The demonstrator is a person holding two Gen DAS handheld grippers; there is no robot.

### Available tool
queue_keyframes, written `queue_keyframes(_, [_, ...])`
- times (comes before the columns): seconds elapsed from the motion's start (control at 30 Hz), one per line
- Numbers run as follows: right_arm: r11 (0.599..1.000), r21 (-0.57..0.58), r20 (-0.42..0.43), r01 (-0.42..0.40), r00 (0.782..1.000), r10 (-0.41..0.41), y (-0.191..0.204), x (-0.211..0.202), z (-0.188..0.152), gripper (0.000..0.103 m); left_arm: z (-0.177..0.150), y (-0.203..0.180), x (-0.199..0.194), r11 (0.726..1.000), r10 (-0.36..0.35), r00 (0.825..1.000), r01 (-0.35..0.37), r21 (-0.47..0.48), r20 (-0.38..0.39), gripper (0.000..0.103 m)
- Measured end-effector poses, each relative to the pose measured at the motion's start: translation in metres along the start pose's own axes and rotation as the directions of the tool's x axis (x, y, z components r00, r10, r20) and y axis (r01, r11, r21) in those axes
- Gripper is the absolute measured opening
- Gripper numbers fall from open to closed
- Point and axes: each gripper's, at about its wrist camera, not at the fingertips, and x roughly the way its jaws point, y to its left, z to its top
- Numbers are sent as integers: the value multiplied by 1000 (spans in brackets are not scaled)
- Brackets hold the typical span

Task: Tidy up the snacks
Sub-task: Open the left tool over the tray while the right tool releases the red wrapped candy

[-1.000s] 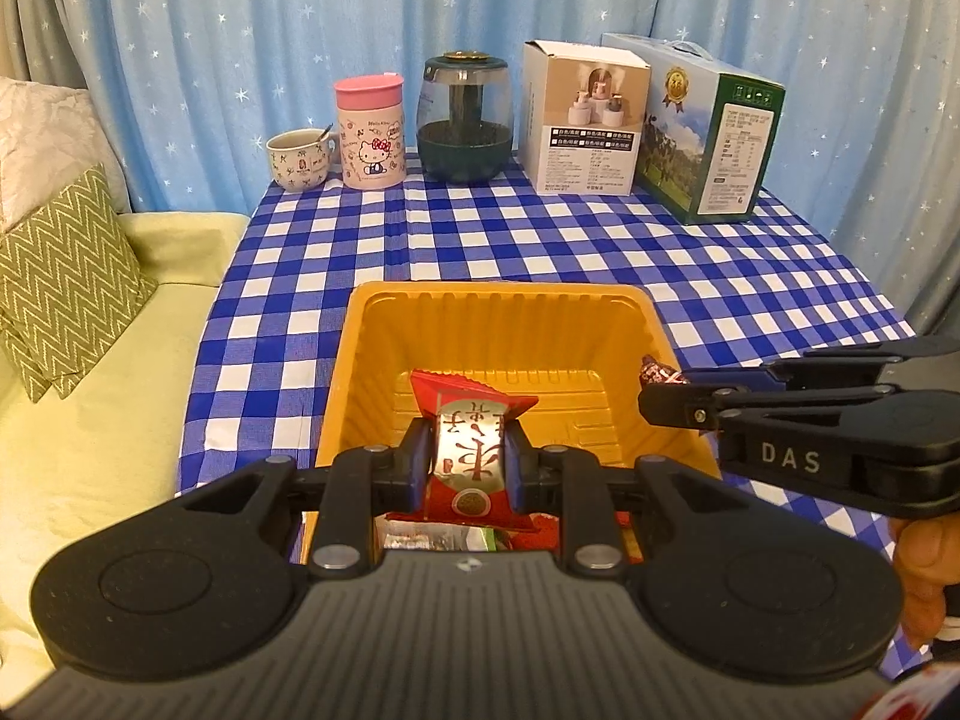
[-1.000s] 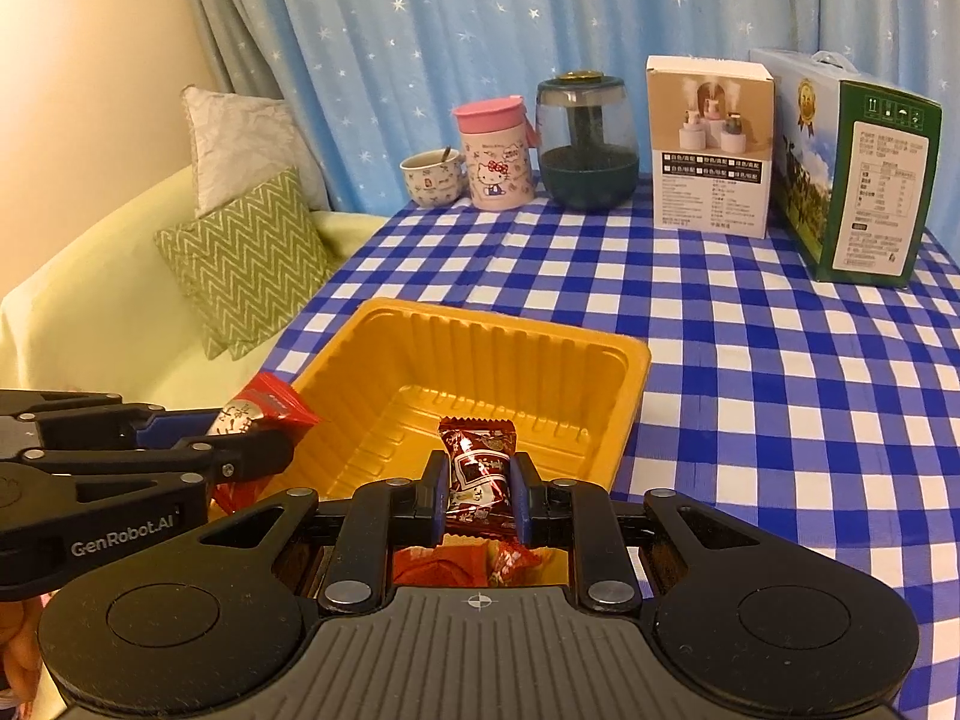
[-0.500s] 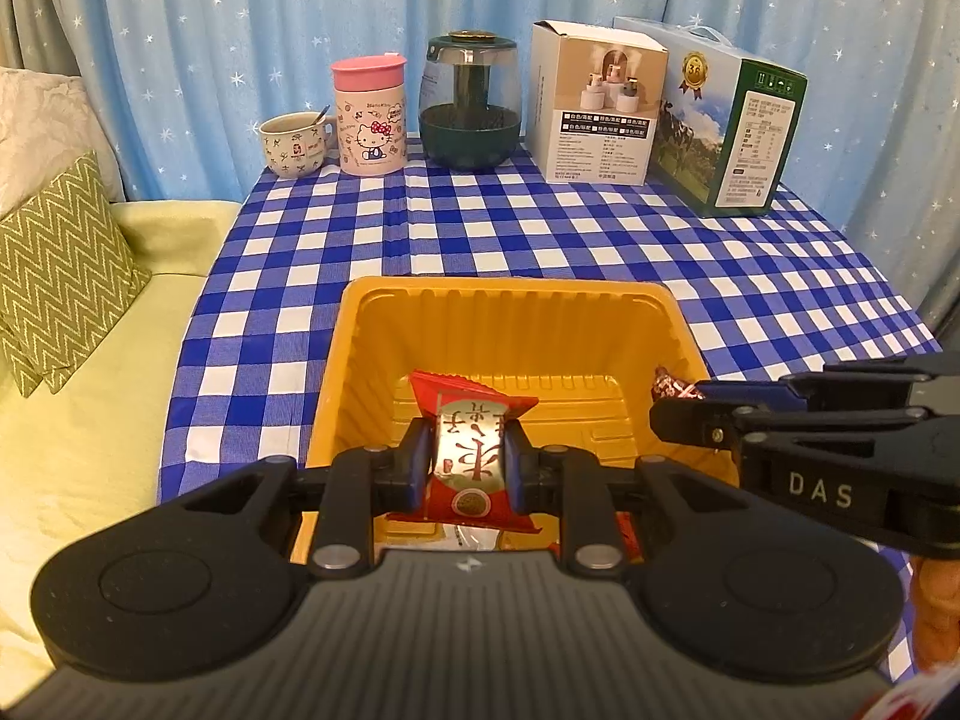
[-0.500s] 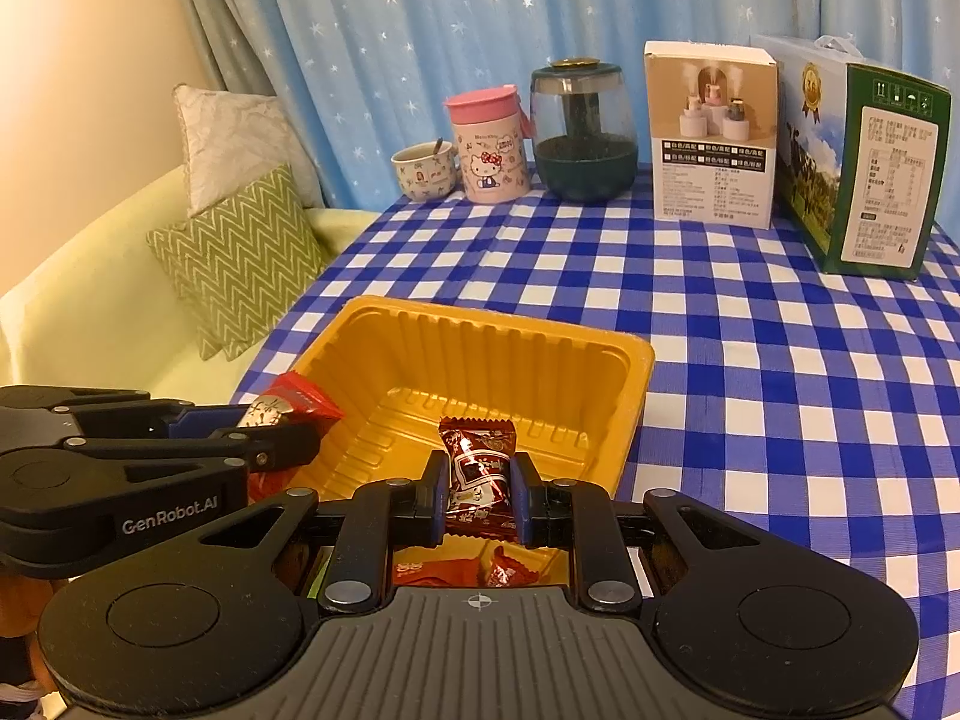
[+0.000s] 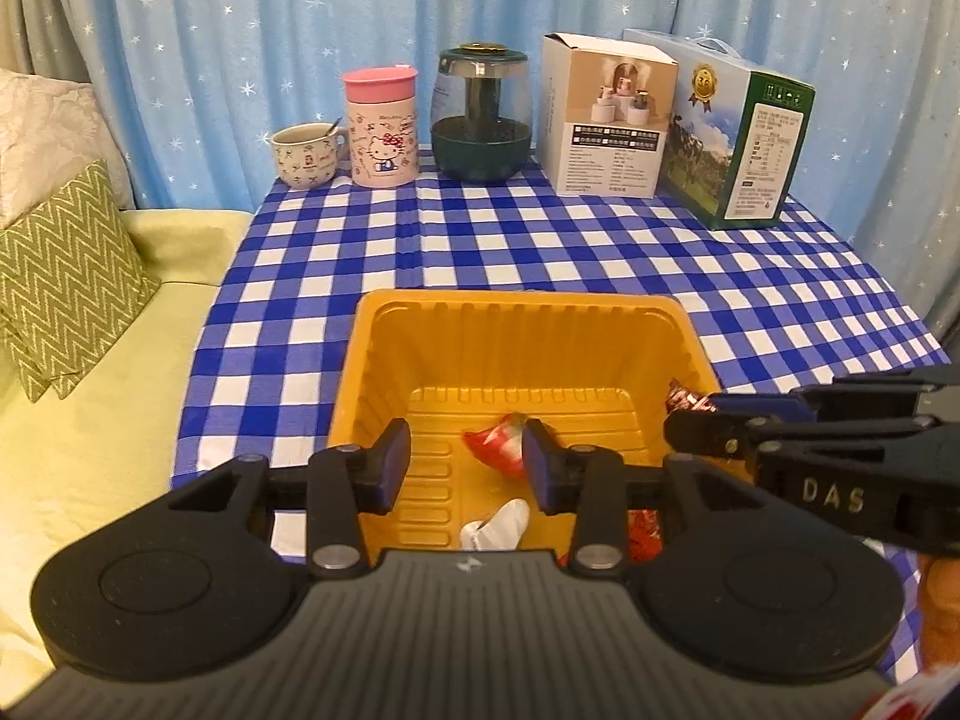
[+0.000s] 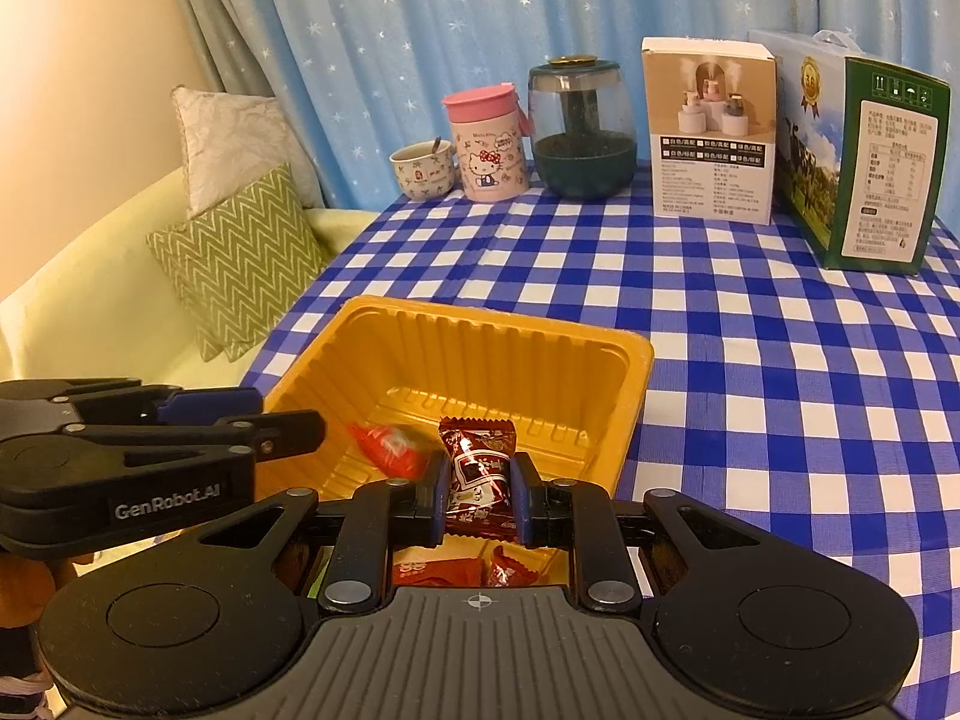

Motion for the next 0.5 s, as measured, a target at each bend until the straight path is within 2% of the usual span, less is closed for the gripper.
queue_keyframes(0.5, [999, 11, 9, -33, 999, 33, 4, 1, 6, 22, -5, 5, -8, 1000, 19, 1000, -19, 17, 2, 37])
